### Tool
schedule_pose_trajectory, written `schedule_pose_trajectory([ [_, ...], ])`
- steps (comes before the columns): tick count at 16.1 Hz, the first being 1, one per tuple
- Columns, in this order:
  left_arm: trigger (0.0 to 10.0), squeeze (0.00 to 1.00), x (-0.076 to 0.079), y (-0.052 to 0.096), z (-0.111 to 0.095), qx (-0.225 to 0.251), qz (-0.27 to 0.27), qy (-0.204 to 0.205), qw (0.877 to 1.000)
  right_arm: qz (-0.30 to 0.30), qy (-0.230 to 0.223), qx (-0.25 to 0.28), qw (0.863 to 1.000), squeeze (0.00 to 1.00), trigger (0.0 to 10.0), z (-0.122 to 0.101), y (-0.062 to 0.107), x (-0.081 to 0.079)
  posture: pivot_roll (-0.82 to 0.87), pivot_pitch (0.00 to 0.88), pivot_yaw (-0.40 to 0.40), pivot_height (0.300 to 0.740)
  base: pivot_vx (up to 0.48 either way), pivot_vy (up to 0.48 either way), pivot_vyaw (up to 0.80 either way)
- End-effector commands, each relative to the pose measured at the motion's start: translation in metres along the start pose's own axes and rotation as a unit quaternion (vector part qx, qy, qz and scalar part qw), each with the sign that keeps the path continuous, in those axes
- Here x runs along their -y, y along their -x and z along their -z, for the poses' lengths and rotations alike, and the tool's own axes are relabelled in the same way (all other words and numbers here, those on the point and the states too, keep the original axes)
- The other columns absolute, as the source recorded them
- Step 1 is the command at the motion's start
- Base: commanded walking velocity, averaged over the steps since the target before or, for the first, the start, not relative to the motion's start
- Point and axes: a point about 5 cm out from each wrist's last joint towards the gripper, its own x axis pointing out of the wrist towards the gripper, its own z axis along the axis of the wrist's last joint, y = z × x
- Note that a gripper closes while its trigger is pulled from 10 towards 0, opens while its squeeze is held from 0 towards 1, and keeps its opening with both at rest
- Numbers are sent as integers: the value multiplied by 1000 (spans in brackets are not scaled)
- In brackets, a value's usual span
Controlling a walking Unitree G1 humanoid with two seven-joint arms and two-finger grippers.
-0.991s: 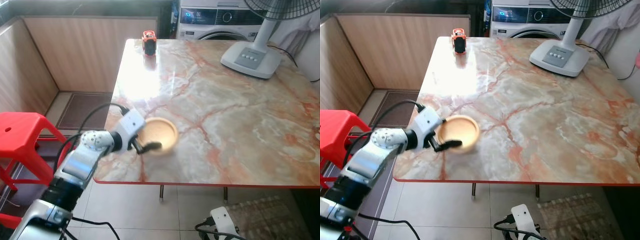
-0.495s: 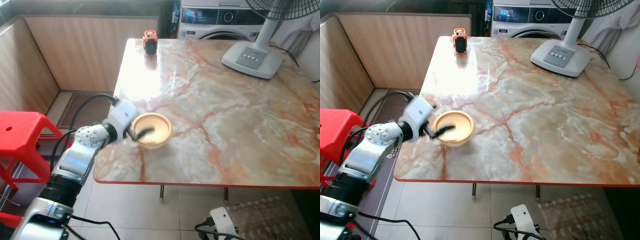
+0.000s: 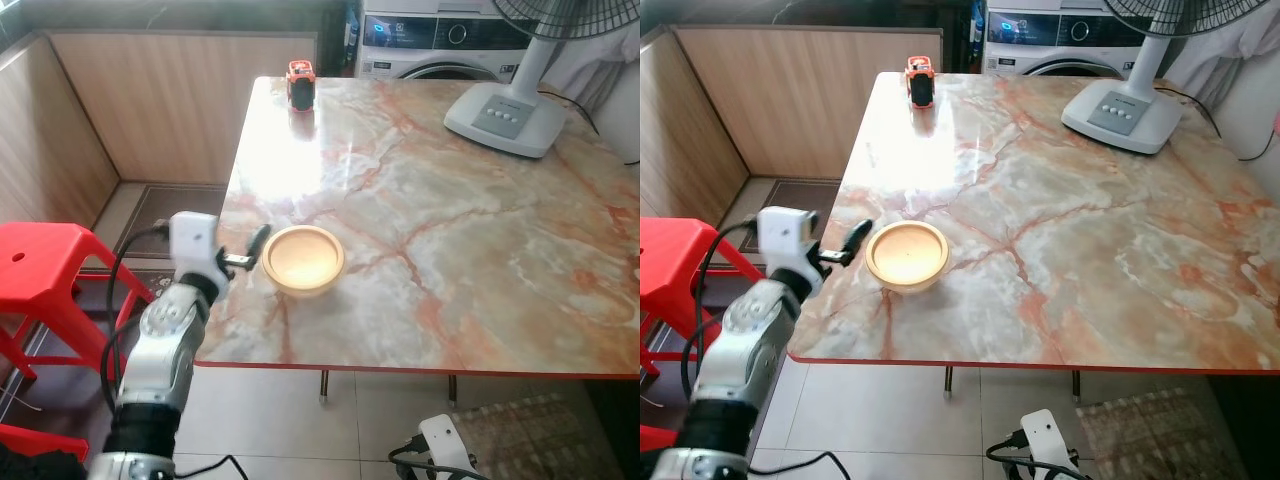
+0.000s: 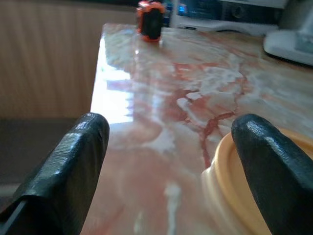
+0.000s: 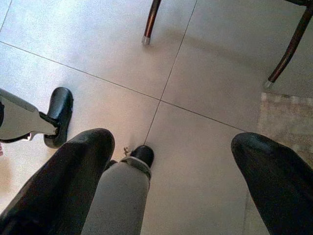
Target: Restocking fridge
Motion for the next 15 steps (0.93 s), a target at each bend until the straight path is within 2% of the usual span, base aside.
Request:
schedule_pose_trajectory([
  [1,10000,0,-3,3,8,-7,-14,22,1000,-1,7,-9,1000,0,10000,5,1,0,-42,78,-33,740,0,0,0],
  [3,10000,0,-1,3,19,-19,-11,67,997,-2,11,-11,1000,0,10000,6,1,1,-45,72,-31,740,0,0,0],
  [4,10000,0,1,1,20,-6,3,126,992,-3,16,-11,1000,0,10000,6,1,0,-46,69,-32,740,0,0,0],
  [5,10000,0,2,-1,19,1,12,152,988,-5,19,-12,1000,0,10000,6,1,0,-50,68,-31,740,0,0,0],
  [7,10000,0,5,-8,16,14,30,173,984,-5,20,-11,1000,0,10000,5,1,0,-57,62,-30,740,0,0,0],
  [10,10000,0,13,-14,17,13,58,179,982,-5,27,-11,1000,0,10000,6,1,-1,-63,51,-28,740,0,0,0],
  [15,10000,0,15,-18,29,-2,78,244,966,-6,34,-14,999,0,10000,8,2,0,-68,41,-30,740,0,0,0],
])
